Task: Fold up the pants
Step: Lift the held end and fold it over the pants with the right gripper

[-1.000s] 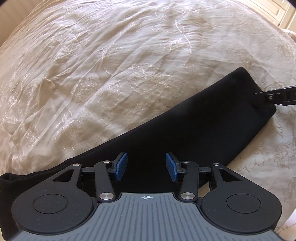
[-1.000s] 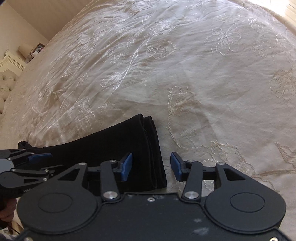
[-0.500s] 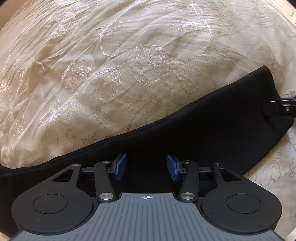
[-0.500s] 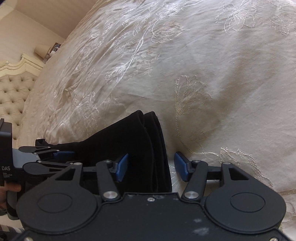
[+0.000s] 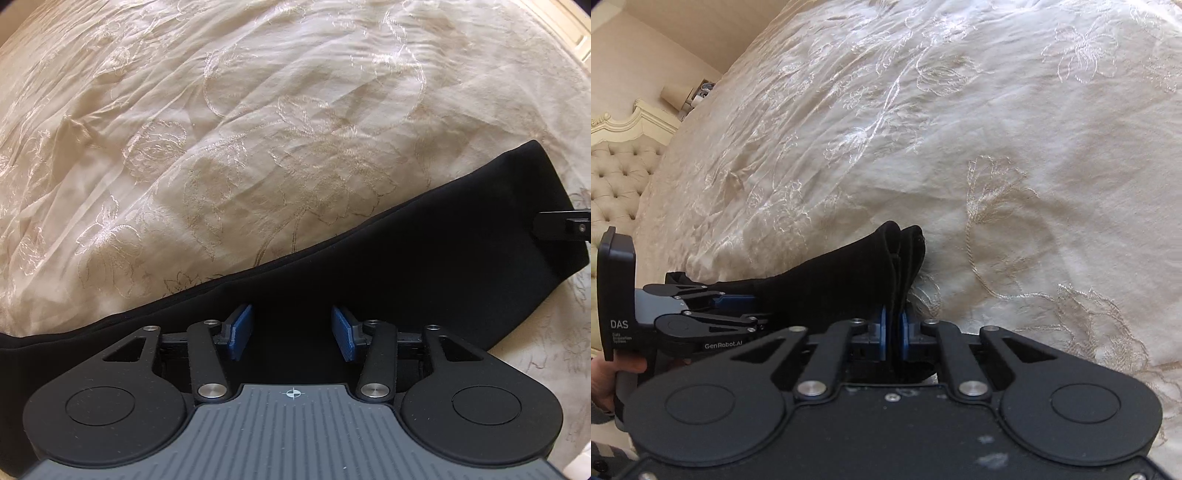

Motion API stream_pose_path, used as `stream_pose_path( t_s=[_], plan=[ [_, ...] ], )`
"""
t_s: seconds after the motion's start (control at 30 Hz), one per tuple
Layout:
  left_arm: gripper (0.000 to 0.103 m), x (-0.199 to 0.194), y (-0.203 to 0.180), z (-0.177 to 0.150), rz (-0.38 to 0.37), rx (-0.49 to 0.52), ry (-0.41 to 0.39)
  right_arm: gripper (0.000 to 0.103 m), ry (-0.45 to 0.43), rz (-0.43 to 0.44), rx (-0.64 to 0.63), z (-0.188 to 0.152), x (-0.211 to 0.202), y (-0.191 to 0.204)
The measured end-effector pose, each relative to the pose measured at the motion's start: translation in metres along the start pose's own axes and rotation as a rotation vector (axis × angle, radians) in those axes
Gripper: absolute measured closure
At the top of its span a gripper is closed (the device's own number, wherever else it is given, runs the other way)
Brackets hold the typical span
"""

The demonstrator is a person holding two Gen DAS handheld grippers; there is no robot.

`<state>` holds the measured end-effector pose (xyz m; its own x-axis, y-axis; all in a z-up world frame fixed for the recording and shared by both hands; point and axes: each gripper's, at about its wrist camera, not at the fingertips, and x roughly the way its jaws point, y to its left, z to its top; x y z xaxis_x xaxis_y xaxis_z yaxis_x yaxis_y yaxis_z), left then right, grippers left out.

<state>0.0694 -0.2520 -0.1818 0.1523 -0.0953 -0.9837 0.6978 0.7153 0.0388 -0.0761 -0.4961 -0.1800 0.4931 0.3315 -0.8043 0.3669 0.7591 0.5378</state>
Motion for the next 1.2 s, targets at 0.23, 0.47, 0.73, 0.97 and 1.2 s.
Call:
stream_pose_path(
  t_s=[0.23,0.47,0.73,0.97,1.2],
  plan=[
    [0.057,-0.015,0.048,-0.004,0.022,-0.149,-0.059,0.094,-0.110,0.029,0.024,-0.002,-0.046,0.036],
    [0.057,0.008,0.038,0.009,0.098,-0.026,-0.029,0.094,-0.132,0.018,0.013,-0.003,-0.052,0.068],
    [0.057,-0.039,0.023,-0.042,0.022,0.034,-0.133,0.094,-0.177,-0.022,0.030,-0.004,-0.056,0.088],
    [0.056,-0.013,0.026,-0.065,0.020,0.081,-0.070,0.094,-0.209,-0.045,0.010,-0.013,-0.059,0.123],
    [0.056,-0.054,0.105,-0.086,0.036,-0.140,-0.140,0.093,-0.247,-0.036,-0.047,-0.033,-0.049,0.199]
  ],
)
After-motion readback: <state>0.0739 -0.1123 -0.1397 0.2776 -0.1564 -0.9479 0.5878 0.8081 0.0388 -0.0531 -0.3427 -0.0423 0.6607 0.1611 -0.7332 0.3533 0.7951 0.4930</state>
